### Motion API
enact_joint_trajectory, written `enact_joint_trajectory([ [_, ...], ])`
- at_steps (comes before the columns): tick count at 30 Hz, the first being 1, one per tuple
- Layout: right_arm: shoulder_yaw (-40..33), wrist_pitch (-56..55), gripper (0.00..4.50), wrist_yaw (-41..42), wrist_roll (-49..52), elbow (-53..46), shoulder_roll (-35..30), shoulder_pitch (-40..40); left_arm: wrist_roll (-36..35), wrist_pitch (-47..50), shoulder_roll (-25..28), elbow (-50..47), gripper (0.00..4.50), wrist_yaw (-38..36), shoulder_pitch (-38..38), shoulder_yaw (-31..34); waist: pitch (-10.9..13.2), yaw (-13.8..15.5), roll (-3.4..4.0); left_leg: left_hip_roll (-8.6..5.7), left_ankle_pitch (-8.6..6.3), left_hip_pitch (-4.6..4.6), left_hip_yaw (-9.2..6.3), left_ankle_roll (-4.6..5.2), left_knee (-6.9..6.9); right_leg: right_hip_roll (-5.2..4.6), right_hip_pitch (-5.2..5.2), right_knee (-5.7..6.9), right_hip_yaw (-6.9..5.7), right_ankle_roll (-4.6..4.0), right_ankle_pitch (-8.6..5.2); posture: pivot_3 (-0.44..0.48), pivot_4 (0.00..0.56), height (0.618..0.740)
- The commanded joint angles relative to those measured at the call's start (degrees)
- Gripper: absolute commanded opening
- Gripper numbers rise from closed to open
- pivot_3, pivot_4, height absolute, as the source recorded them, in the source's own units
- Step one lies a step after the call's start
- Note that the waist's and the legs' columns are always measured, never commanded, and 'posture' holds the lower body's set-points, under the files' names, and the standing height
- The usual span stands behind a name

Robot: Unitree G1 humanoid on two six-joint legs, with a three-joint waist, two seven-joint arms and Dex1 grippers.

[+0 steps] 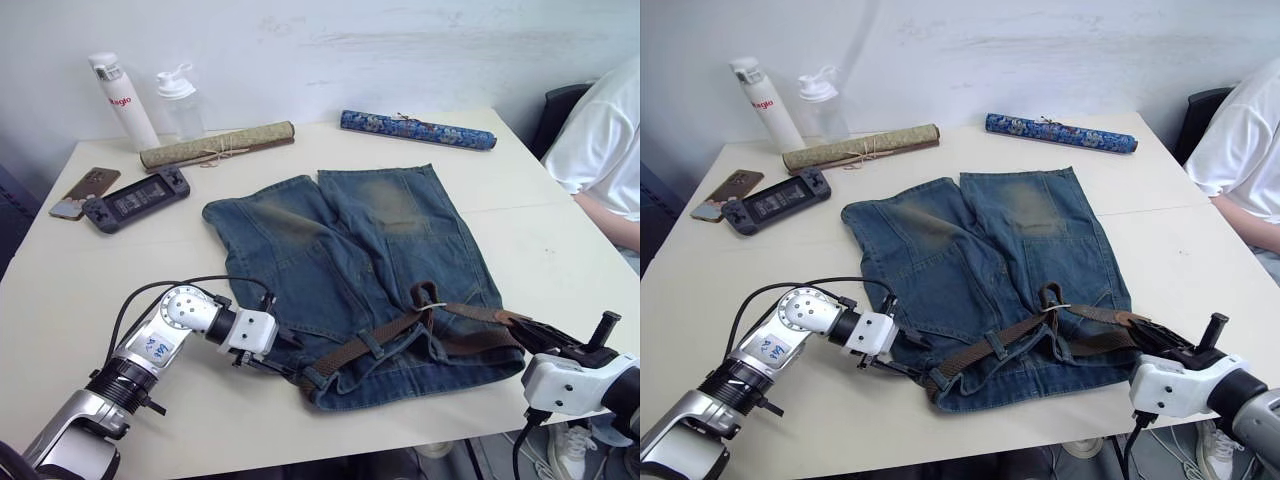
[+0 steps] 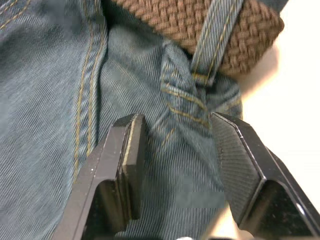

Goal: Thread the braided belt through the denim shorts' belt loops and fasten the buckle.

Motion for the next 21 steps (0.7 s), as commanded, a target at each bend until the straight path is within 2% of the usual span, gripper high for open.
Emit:
enact_joint_trajectory([
  [1, -3.35, -1.21, 0.00, -1.86, -1.97, 2.12, -0.83, 0.59, 7.54, 2.36, 2.29, 4.68, 2.32, 1.13, 2.18, -0.68, -0.03, -0.01, 0.05, -0.01, 0.03, 0.02, 0.00, -0.03, -0.09, 0.01, 0.00, 0.00, 0.00, -0.01, -0.01, 0.000, 0.150, 0.737],
  [4, -3.04, -1.68, 0.00, -2.00, -1.60, 2.49, -0.63, 1.09, 6.91, 1.95, 1.76, 4.38, 2.32, 1.69, 2.60, 0.06, -0.03, -0.03, 0.05, -0.02, 0.08, 0.09, -0.02, -0.11, -0.20, 0.01, -0.03, -0.01, 0.00, -0.02, -0.02, 0.000, 0.150, 0.737],
  [13, 4.89, 3.36, 0.00, -1.90, -1.68, -6.11, 2.93, -1.83, 9.98, -3.41, -2.00, 5.37, 2.32, 7.83, 1.77, 0.95, -0.03, 0.84, 0.05, -0.11, 0.14, 0.09, -0.04, -0.09, -0.26, -0.13, -0.03, -0.01, 0.00, -0.01, -0.01, 0.000, 0.150, 0.737],
  [17, 7.99, 6.21, 0.00, -1.97, -3.08, -8.74, 4.37, -3.17, 10.58, -5.37, -2.72, 4.98, 1.26, 7.67, 1.84, 1.05, -0.06, 1.92, 0.12, -0.27, 0.20, 0.01, -0.07, 0.03, -0.25, -0.35, -0.09, -0.01, -0.03, 0.04, 0.02, 0.000, 0.150, 0.737],
  [18, 8.22, 6.66, 0.00, -1.95, -3.19, -9.01, 4.50, -3.27, 10.73, -5.70, -2.69, 4.91, 0.73, 7.53, 1.84, 1.05, -0.06, 2.11, 0.13, -0.29, 0.22, -0.04, -0.07, 0.07, -0.25, -0.38, -0.14, -0.02, -0.04, 0.08, 0.04, 0.000, 0.150, 0.737],
  [20, 8.35, 7.23, 0.00, -1.92, -3.35, -9.16, 4.44, -3.34, 12.44, -7.89, -1.71, 4.73, 0.11, 7.43, 1.45, 0.74, -0.08, 2.35, 0.10, -0.33, 0.23, -0.06, -0.07, 0.10, -0.24, -0.44, -0.16, -0.02, -0.04, 0.09, 0.05, 0.000, 0.150, 0.737],
  [21, 8.38, 7.54, 0.00, -1.98, -3.40, -9.20, 4.39, -3.45, 13.20, -9.28, -1.00, 4.87, 0.02, 7.38, 1.20, 0.77, -0.09, 2.37, 0.02, -0.33, 0.23, -0.07, -0.07, 0.10, -0.25, -0.44, -0.17, -0.02, -0.05, 0.09, 0.05, 0.000, 0.150, 0.737],
])
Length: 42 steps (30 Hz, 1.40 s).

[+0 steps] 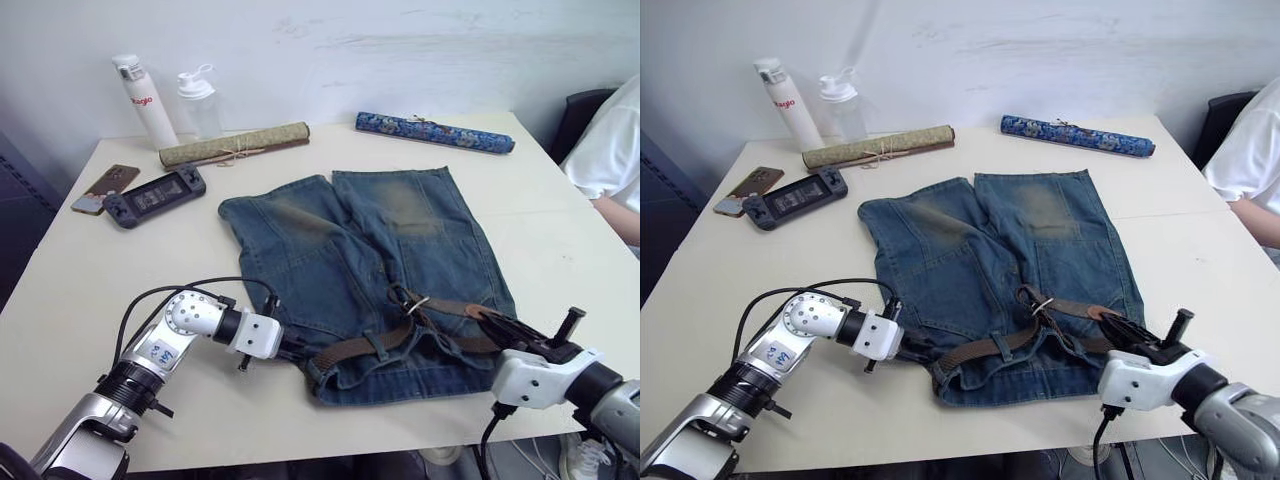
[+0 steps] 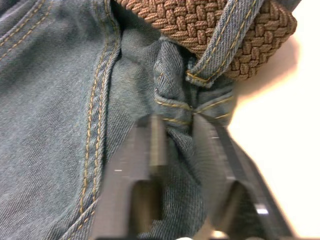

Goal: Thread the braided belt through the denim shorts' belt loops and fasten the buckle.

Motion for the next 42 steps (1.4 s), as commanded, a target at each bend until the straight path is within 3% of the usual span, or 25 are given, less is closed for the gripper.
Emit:
enact_joint_trajectory([
  [1, -0.30, 1.11, 0.00, -0.61, -0.06, -1.92, 0.30, -0.35, 8.78, -3.23, 2.98, 5.58, 0.02, 1.72, -0.35, -0.53, 0.00, 0.01, -0.14, 0.01, 0.00, -0.01, 0.00, 0.00, -0.01, 0.00, -0.01, -0.01, 0.00, 0.00, 0.00, 0.000, 0.150, 0.737],
  [6, 1.62, 1.68, 0.00, -0.89, -0.46, -2.61, 0.25, -1.85, 15.31, -16.75, 6.65, 23.21, 0.02, 7.00, -9.37, 0.28, 0.11, -0.51, -0.35, 0.06, 0.04, 0.00, 0.00, 0.02, -0.07, 0.04, -0.06, 0.00, -0.03, -0.03, -0.01, 0.000, 0.150, 0.737],
  [11, 5.87, 2.74, 0.00, -1.39, -2.52, -5.04, 1.43, -3.77, 20.69, -25.47, 6.07, 38.19, 0.02, 14.89, -18.32, -1.26, 0.15, -1.35, -0.37, 0.07, 0.03, -0.02, 0.04, 0.00, -0.21, 0.08, -0.22, 0.00, -0.05, -0.05, -0.02, 0.000, 0.150, 0.737],
  [14, 10.59, 4.54, 0.00, -1.68, -5.82, -6.09, 3.53, -4.47, 20.54, -28.90, 4.14, 42.36, 0.02, 16.51, -20.79, -0.85, 0.27, -1.35, -0.55, 0.09, -0.02, -0.14, 0.14, -0.04, -0.27, 0.08, -0.40, -0.01, -0.09, -0.01, -0.05, 0.000, 0.150, 0.737],
  [18, 16.16, 7.97, 0.00, -2.69, -10.54, -6.35, 6.97, -6.13, 15.76, -30.36, 2.83, 40.72, 0.02, 12.87, -18.66, 0.69, 0.39, -1.26, -0.72, 0.11, -0.02, -0.19, 0.16, -0.04, -0.19, 0.08, -0.45, 0.02, -0.13, 0.00, -0.05, 0.000, 0.150, 0.737],
  [21, 18.46, 9.74, 0.00, -2.77, -12.29, -7.14, 8.67, -6.95, 12.32, -28.13, 3.84, 39.01, 1.24, 8.27, -17.06, 2.29, 0.46, -1.27, -0.85, 0.11, -0.05, -0.21, 0.17, -0.08, -0.19, 0.04, -0.46, 0.01, -0.14, 0.00, -0.05, 0.000, 0.150, 0.737],
  [23, 19.30, 10.32, 0.00, -2.72, -12.93, -7.30, 9.14, -7.26, 9.79, -25.53, 5.07, 36.98, 1.95, 5.18, -16.25, 3.36, 0.51, -1.30, -0.93, 0.12, -0.08, -0.24, 0.17, -0.11, -0.19, 0.04, -0.48, 0.00, -0.17, 0.01, -0.06, 0.000, 0.150, 0.737],
  [25, 20.11, 10.80, 0.00, -2.80, -13.42, -7.16, 9.45, -7.73, 2.65, -16.81, 7.02, 31.74, 2.63, -3.31, -15.62, 5.47, 0.55, -1.71, -0.98, 0.13, -0.11, -0.24, 0.22, -0.13, -0.20, 0.04, -0.49, -0.01, -0.15, 0.03, -0.09, 0.000, 0.150, 0.737],
  [29, 20.83, 11.30, 0.00, -3.01, -13.69, -6.68, 9.47, -8.55, -9.18, 6.89, 11.28, 19.69, 2.63, -15.97, -15.58, 8.95, 0.87, -2.98, -1.26, 0.18, -0.08, -0.29, 0.37, -0.27, -0.19, 0.17, -0.63, 0.04, -0.10, 0.03, -0.18, 0.000, 0.150, 0.737],
  [31, 21.21, 11.50, 0.00, -3.24, -13.73, -6.47, 9.30, -8.88, -13.23, 18.24, 12.17, 14.09, 2.63, -18.00, -15.66, 10.77, 1.11, -2.83, -1.37, 0.28, 0.16, -0.91, 0.38, -0.68, -0.02, 0.46, -1.27, 0.23, 0.04, 0.02, -0.18, 0.000, 0.150, 0.737],
  [34, 21.78, 11.37, 0.00, -3.41, -14.03, -6.15, 9.05, -9.40, -19.34, 33.25, 11.11, 7.46, 2.63, -17.38, -15.50, 13.81, 1.35, -2.64, -1.46, 0.36, 0.19, -1.11, 0.27, -0.71, 0.17, 0.51, -1.39, 0.28, 0.05, 0.03, -0.18, 0.000, 0.150, 0.737],
  [40, 22.13, 11.78, 0.00, -3.47, -14.06, -6.06, 9.15, -9.79, -24.07, 48.47, 4.68, 0.19, 2.63, -8.96, -14.01, 17.87, 1.42, -2.59, -1.49, 0.30, 0.20, -1.07, 0.20, -0.72, 0.29, 0.44, -1.27, 0.34, 0.07, 0.05, -0.19, 0.000, 0.150, 0.737],
  [42, 22.21, 12.13, 0.00, -3.50, -14.14, -6.32, 9.23, -9.58, -24.07, 49.83, 2.19, -3.47, 2.08, -6.30, -12.59, 18.24, 1.46, -2.58, -1.55, 0.32, 0.19, -1.09, 0.15, -0.72, 0.37, 0.45, -1.25, 0.37, 0.06, 0.05, -0.19, 0.000, 0.150, 0.737],
])
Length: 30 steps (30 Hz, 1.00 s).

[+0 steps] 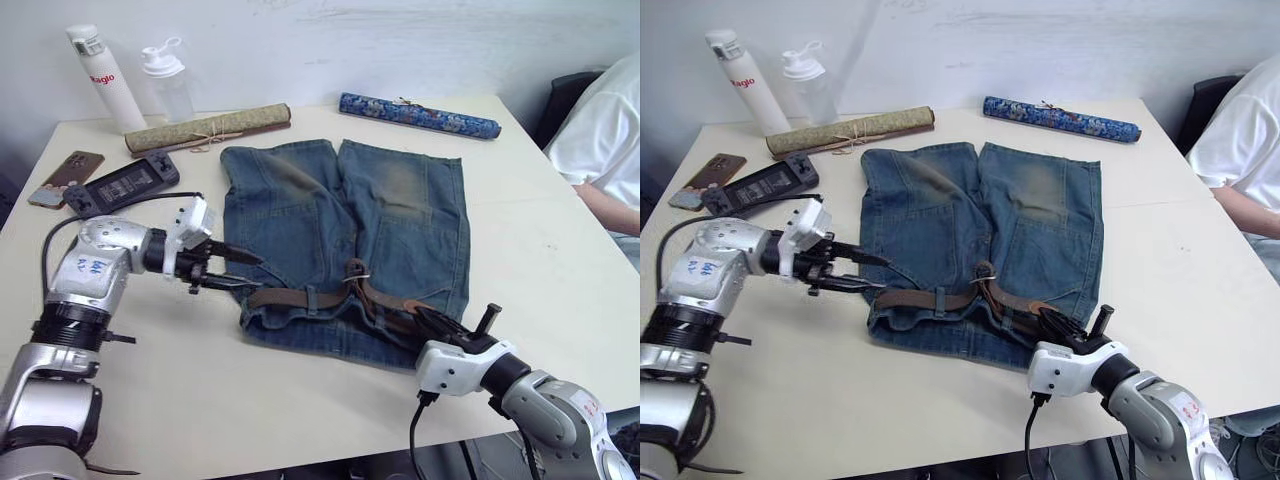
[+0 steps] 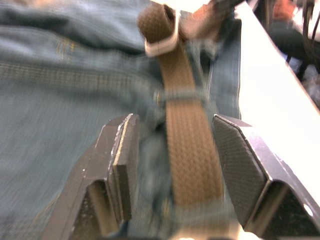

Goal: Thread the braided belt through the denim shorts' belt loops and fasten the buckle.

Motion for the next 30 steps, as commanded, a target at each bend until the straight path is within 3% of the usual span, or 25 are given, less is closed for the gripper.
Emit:
enact_joint_trajectory([
  [1, 0.08, 0.20, 0.00, -0.86, -0.25, -1.88, 0.12, 0.45, -2.19, 3.37, -2.59, -7.02, 1.82, 3.77, 1.95, 2.14, 0.03, -0.02, -0.01, 0.00, 0.00, 0.00, -0.01, 0.00, 0.00, 0.00, 0.00, 0.00, 0.00, 0.00, 0.00, 0.000, 0.150, 0.737],
  [5, -0.24, 0.51, 0.00, -0.89, -0.34, -2.40, -0.08, 0.98, -2.76, 4.54, -3.84, -10.53, 0.02, 3.86, 3.80, 2.76, 0.06, -0.14, -0.02, 0.07, 0.00, 0.00, 0.00, -0.07, 0.00, 0.08, -0.02, 0.01, 0.03, 0.00, 0.00, 0.000, 0.150, 0.737],
  [9, -0.67, 0.70, 0.00, -1.00, -0.31, -2.67, -0.05, 1.39, 0.98, 1.88, -3.49, -11.35, 0.02, 4.28, 5.48, 0.70, 0.06, 0.01, -0.01, 0.08, 0.02, 0.02, 0.00, -0.11, 0.06, 0.10, -0.01, 0.04, 0.03, -0.01, 0.00, 0.000, 0.150, 0.737],
  [14, -0.65, 1.63, 0.00, -0.71, -0.20, -3.64, 0.25, 1.28, 17.25, -12.09, -2.19, -5.21, 0.02, 8.59, 8.86, -7.42, 0.06, 0.10, -0.01, 0.00, 0.00, 0.01, 0.02, -0.09, 0.09, 0.06, 0.00, 0.02, 0.06, -0.01, 0.00, 0.000, 0.150, 0.737],
  [21, -1.11, 2.06, 0.00, -0.55, 0.06, -4.49, -0.46, 1.81, 28.02, -24.79, -2.47, 2.09, 0.02, 11.13, 11.01, -13.70, -0.45, 0.11, 0.32, 0.02, -0.04, 0.17, 0.00, -0.04, 0.15, 0.02, 0.18, 0.04, 0.05, -0.01, 0.00, 0.000, 0.150, 0.737],
  [26, -2.88, 1.24, 0.00, -1.07, 0.91, -5.38, -0.95, 3.96, 29.86, -29.13, -2.91, 4.45, 0.02, 12.14, 11.08, -14.26, -1.01, 0.18, 0.73, 0.02, -0.09, 0.39, -0.01, 0.04, 0.15, 0.01, 0.40, 0.04, 0.06, -0.01, 0.00, 0.000, 0.150, 0.737],
  [30, -9.95, -3.02, 0.00, -1.69, 3.94, -4.94, -2.86, 10.93, 29.40, -29.38, -3.30, 4.72, 0.02, 12.22, 11.05, -14.50, -1.07, 0.29, 0.81, -0.01, -0.38, 1.04, 0.00, 0.39, -0.22, -0.02, 1.05, -0.21, 0.05, -0.03, -0.02, 0.000, 0.150, 0.737],
])
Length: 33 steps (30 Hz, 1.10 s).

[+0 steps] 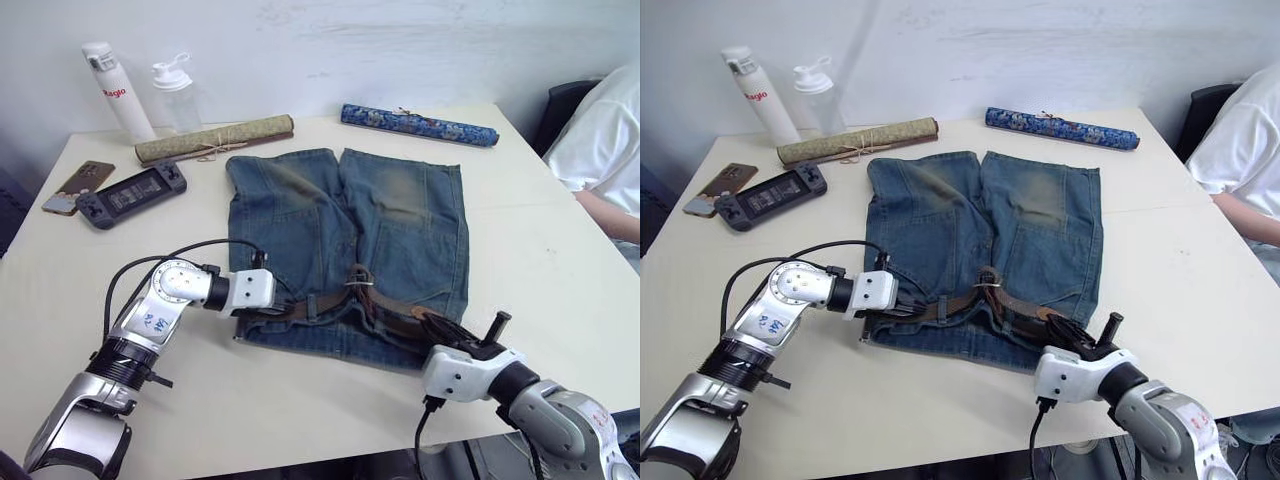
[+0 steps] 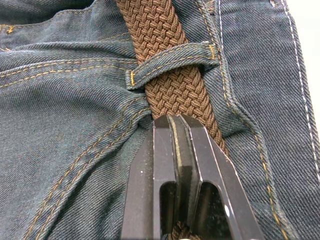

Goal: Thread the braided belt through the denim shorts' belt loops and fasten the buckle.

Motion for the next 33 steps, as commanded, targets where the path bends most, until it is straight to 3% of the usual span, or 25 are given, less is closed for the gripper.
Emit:
enact_joint_trajectory([
  [1, -9.05, -5.50, 0.00, -1.59, 3.80, -0.90, -2.91, 5.86, 6.26, 1.12, 0.43, 5.34, 0.02, 0.08, 2.73, -3.38, -0.07, 0.11, 0.06, -0.05, -0.04, 0.06, 0.00, 0.04, -0.08, -0.05, 0.07, -0.06, 0.00, 0.01, 0.00, 0.000, 0.150, 0.737],
  [9, -23.26, -14.25, 0.00, -3.85, 8.01, 7.89, -7.44, 11.98, 6.64, 0.21, 0.24, 6.37, 0.02, 1.25, 2.72, -3.67, -0.31, 0.16, 0.07, -0.11, -0.03, 0.11, -0.01, 0.05, -0.18, -0.10, 0.14, -0.14, 0.00, 0.02, -0.01, 0.000, 0.150, 0.737],
  [19, -33.32, -21.81, 0.00, -6.48, 10.34, 18.85, -9.13, 16.10, 6.85, -0.81, 0.48, 8.15, 0.02, 1.75, 2.40, -3.94, -0.32, 1.14, 0.10, -0.12, -0.06, 0.09, 0.01, 0.09, -0.26, -0.16, 0.13, -0.24, 0.04, 0.02, -0.01, 0.000, 0.150, 0.737],
  [25, -29.10, -20.58, 0.00, -5.69, 10.38, 15.36, -8.11, 13.82, 6.61, -0.79, 0.94, 7.92, 0.02, 1.65, 2.52, -3.90, -0.33, 1.16, 0.14, -0.13, -0.06, 0.09, 0.00, 0.10, -0.30, -0.21, 0.13, -0.25, 0.03, 0.02, -0.01, 0.000, 0.150, 0.737],
  [33, -17.06, -13.74, 0.00, -2.44, 6.63, 8.41, -5.44, 8.44, 6.53, -0.06, 3.69, 7.88, 0.02, 1.97, 2.09, -1.65, -0.43, 0.30, 0.31, -0.07, -0.06, 0.08, -0.02, 0.09, -0.41, -0.20, 0.11, -0.20, 0.00, -0.06, -0.05, 0.000, 0.150, 0.737],
])
